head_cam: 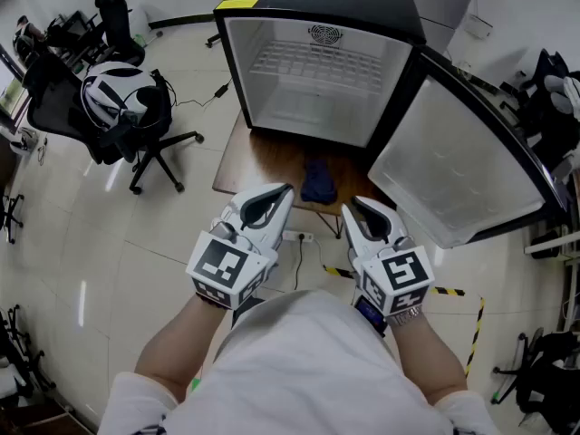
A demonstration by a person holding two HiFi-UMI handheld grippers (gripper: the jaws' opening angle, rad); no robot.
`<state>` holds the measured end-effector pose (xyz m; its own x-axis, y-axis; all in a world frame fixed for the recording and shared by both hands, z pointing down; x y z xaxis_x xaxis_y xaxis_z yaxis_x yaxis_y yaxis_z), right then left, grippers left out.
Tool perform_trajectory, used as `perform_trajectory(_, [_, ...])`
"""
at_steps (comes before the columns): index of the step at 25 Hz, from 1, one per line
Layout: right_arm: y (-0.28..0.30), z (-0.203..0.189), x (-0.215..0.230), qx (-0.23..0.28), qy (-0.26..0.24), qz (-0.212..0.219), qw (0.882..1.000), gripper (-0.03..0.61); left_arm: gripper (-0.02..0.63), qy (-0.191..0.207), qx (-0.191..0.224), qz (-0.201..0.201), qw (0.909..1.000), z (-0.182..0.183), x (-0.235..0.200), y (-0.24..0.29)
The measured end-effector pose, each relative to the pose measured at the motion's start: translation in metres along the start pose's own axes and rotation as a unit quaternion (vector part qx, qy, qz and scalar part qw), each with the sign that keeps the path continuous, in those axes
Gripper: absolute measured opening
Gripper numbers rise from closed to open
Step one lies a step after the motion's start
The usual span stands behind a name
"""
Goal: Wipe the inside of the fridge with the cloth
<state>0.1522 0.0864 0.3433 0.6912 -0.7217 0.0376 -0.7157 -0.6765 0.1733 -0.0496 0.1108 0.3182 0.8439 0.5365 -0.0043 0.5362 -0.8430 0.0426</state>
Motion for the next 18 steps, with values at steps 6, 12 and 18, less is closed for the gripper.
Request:
perform_trajectory(6, [0.007, -0.027, 0.02, -0.039, 0.007, 0.02, 0.999, 0.098, 0.006, -0.002, -0.009, 0.023, 0.9997, -0.006, 0.012, 0.004])
perform_trajectory(12, [0.038, -0.056, 0.032, -0.081, 0.009, 0.018, 0.996, 0.134, 0.006, 0.003, -0.022, 0.031, 0.9993, -0.014, 0.005, 0.007])
perform_trajectory(18, [0.085, -0.078, 0.039, -0.125, 0.004, 0.004, 0.992, 0.174, 0.006, 0.006, -0.037, 0.012, 0.9992, -0.025, -0.02, 0.025])
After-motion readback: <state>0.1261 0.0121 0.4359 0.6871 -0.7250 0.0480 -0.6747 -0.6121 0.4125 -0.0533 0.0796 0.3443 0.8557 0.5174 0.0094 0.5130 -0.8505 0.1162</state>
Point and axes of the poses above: the fingertips, and each gripper's own axes: y forward along the fingers, x to its right, z out of its top, the point moved 9 cm from there along -y, backward along the fingers, and after that the axes turned 7 degrees about x, right-handed, at the moved point
